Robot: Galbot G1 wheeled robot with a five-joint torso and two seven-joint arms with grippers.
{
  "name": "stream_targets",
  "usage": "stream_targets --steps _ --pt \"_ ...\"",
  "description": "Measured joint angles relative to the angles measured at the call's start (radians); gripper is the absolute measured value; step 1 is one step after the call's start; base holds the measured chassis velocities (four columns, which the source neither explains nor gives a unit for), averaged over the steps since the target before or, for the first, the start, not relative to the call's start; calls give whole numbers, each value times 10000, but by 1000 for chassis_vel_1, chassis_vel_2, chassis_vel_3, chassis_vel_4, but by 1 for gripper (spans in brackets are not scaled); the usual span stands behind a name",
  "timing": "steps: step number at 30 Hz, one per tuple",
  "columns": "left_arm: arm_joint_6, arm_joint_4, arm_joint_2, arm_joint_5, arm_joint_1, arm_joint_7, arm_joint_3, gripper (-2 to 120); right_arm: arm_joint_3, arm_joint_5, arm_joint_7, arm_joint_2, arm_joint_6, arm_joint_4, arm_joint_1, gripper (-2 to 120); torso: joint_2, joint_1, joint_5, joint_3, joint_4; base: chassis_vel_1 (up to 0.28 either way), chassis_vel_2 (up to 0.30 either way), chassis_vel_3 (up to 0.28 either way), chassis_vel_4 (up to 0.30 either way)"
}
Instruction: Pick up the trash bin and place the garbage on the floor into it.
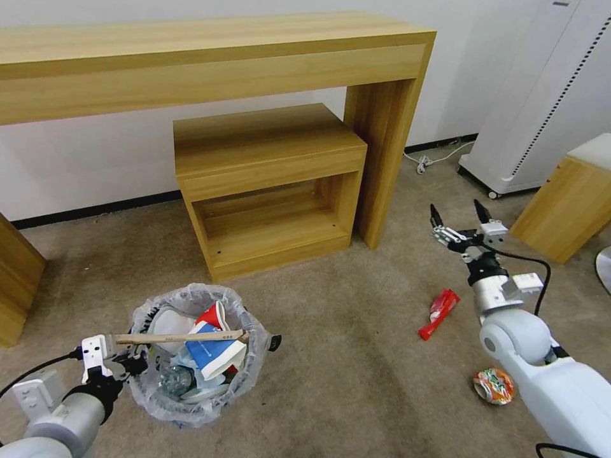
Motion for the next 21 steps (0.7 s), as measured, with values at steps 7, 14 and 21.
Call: stream_targets --steps 7,14,21 --pt "0 -109 91 25 108 40 -36 1 266 -295 -99 484 350 20 -483 100 0 0 -1 0 -3 0 0 0 0" --pt "-11 -110 158 44 110 82 -13 1 339 -439 -207 659 465 74 -548 100 0 0 -2 0 -2 0 0 0 0" --pt "-11 40 308 18 -27 79 48 1 368 -554 -231 880 537 21 -585 100 0 0 -2 1 -2 0 0 0 0"
